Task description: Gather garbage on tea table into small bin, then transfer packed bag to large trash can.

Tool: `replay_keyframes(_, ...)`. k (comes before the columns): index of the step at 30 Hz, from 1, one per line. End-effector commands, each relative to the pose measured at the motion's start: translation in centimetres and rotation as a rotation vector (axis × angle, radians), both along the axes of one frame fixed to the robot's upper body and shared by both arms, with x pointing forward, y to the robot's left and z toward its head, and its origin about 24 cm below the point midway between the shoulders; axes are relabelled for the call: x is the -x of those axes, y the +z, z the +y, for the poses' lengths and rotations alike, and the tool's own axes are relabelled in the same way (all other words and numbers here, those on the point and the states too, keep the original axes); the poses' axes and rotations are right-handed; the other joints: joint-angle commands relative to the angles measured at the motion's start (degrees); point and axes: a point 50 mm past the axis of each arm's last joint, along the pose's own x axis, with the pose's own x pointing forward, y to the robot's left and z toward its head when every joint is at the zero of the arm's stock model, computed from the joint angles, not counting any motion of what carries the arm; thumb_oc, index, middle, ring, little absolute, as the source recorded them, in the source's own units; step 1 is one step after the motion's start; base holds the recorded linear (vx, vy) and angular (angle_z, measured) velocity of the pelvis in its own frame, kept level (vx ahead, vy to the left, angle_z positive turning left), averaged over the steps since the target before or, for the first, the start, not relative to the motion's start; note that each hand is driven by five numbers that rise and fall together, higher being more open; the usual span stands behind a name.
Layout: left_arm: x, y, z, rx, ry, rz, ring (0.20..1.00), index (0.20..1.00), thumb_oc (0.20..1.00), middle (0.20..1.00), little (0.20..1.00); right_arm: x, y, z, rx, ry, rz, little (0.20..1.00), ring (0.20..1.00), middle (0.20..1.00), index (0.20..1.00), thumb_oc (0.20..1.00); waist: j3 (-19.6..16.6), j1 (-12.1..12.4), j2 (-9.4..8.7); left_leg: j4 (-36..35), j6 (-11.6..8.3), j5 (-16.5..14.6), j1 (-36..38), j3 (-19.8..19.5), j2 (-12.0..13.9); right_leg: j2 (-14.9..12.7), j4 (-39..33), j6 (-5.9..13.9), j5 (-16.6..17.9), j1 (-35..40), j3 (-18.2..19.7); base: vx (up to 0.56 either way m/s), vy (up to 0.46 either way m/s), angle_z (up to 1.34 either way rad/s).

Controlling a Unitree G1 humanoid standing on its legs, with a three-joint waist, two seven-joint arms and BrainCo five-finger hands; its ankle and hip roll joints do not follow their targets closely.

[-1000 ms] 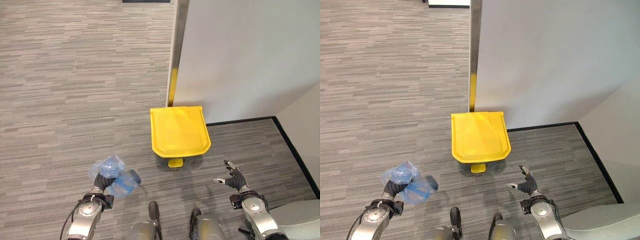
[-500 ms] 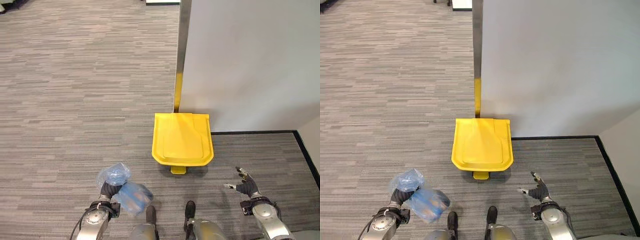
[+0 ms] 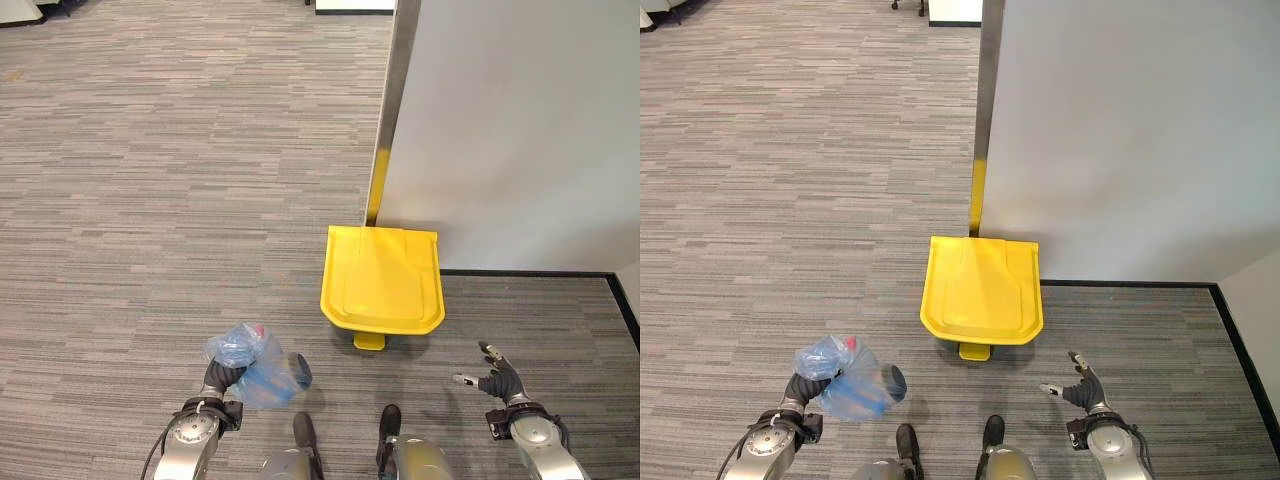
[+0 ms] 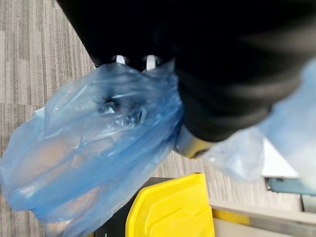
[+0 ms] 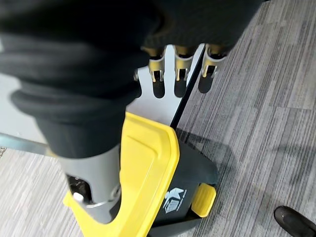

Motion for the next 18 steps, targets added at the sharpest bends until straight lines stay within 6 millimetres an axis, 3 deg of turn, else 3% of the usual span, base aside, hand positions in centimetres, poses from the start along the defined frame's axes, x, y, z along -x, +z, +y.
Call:
replay_keyframes(1,-1.4,2.7,1.4,-0.053,-0.021,-0.13,0.2,0.2,0.2,0.2,0.2,-1.0,0.6,0.5,-0.003,0.013,-0.043,1.0,1.0,1.0,1.0,1.0,-0.05,0.38,-2.27,4.78,-0.1,-8.55,0.5,-3.25,-1.8,-2.56,2.46,4.24,-5.12,2.34,4.56,0.08,0.133,0.02)
replay_keyframes(3,-1.9,3.2,1.5,-0.077,-0.036,-0.141,0.2,0.2,0.2,0.2,0.2,-0.7,0.5,0.7,-0.029,0.004,-0.045,1.0,1.0,1.0,1.0,1.0,0.72,-0.44,-2.39,4.49,1.08,-9.89,2.18,-4.93,-3.28,-1.44,10.64,4.48,-3.79,-1.69,8.53,0.19,0.232,0.16)
replay_keyframes(4,-2.2,3.4,1.6,-0.085,-0.037,-0.151,0.2,0.2,0.2,0.2,0.2,-0.9,0.5,0.8,-0.033,0.002,-0.043,1.0,1.0,1.0,1.0,1.0,1.92,-1.11,-2.45,3.91,1.22,-11.1,4.31,-5.05,-3.58,-1.49,12.15,4.46,-0.85,-6.08,7.47,0.3,0.162,0.26)
replay_keyframes(5,-2.3,3.5,1.8,-0.092,-0.034,-0.153,0.2,0.2,0.2,0.2,0.2,-0.9,0.5,0.8,-0.034,0.003,-0.045,1.0,1.0,1.0,1.0,1.0,2.37,-1.32,-2.45,3.63,1.08,-12.72,6.13,-5.16,-3.68,-2.13,11.3,5.11,-0.24,-8.09,5.79,0.33,0.123,0.16)
replay_keyframes(7,-2.2,3.5,1.9,-0.091,-0.032,-0.152,0.2,0.2,0.2,0.2,0.2,-1.0,0.5,0.9,-0.04,0.003,-0.049,1.0,1.0,1.0,1.0,1.0,2.98,-2.14,-2.55,3.15,1.0,-12.82,7.46,-4.78,-3.62,-2.35,8.84,4.81,1.31,-10.25,3.44,0.21,0.042,0.12)
replay_keyframes(9,-2.7,3.7,1.8,-0.096,-0.036,-0.166,0.2,0.2,0.2,0.2,0.2,-0.9,0.6,0.5,-0.036,-0.012,-0.05,1.0,1.0,1.0,1.0,1.0,3.94,-4.26,-2.88,4.96,0.43,-16.86,11.18,-6.77,-4.71,-1.45,-4.04,6.7,3.12,-13.99,-1.6,0.4,0.035,0.42)
replay_keyframes(11,-2.8,3.7,1.7,-0.093,-0.034,-0.169,0.2,0.2,0.2,0.2,0.2,-1.0,0.5,0.4,-0.03,-0.013,-0.044,1.0,1.0,1.0,1.0,1.0,3.68,-4.79,-2.93,5.47,0.27,-17.84,11.89,-7.31,-4.97,-0.82,-6.3,6.71,3.4,-14.52,-1.76,0.3,0.003,0.48)
replay_keyframes(14,-3.3,3.9,1.4,-0.095,-0.047,-0.18,0.2,0.2,0.2,0.2,0.2,-0.4,0.6,-0.6,-0.021,-0.043,-0.046,1.0,1.0,1.0,1.0,1.0,1.86,-6.17,-3.87,8.18,0.28,-22.8,14.96,-11.39,-6.96,0.78,-8.42,6.45,5.09,-14.98,1.78,0.54,-0.044,0.44)
replay_keyframes(15,-3.3,3.9,1.4,-0.095,-0.047,-0.18,0.2,0.2,0.2,0.2,0.2,-0.4,0.6,-0.6,-0.022,-0.043,-0.046,1.0,1.0,1.0,1.0,1.0,1.81,-6.32,-4.12,8.14,0.31,-22.59,14.84,-11.53,-7.22,0.5,-8.54,6.46,5.24,-15.02,1.79,0.55,-0.125,0.62)
replay_keyframes(16,-3.3,3.8,1.2,-0.093,-0.057,-0.175,0.2,0.2,0.2,0.2,0.2,0.8,0.3,-1.6,-0.018,-0.078,-0.014,1.0,1.0,1.0,1.0,1.0,0.45,-8.23,-4.02,10.95,-1.21,-25.93,16.88,-13.16,-6.47,1.29,-6.91,5.32,6.68,-14.54,6.86,0.5,-0.157,0.56)
replay_keyframes(18,-3.1,3.8,1.3,-0.085,-0.053,-0.178,0.2,0.2,0.2,0.2,0.2,0.9,0.5,-2.0,-0.015,-0.09,-0.022,1.0,1.0,1.0,1.0,1.0,0.15,-8.56,-4.19,13.87,-1.95,-25.52,16.09,-13.59,-5.76,0.76,-5.77,5.05,7.67,-14.45,7.47,0.38,-0.146,0.61)
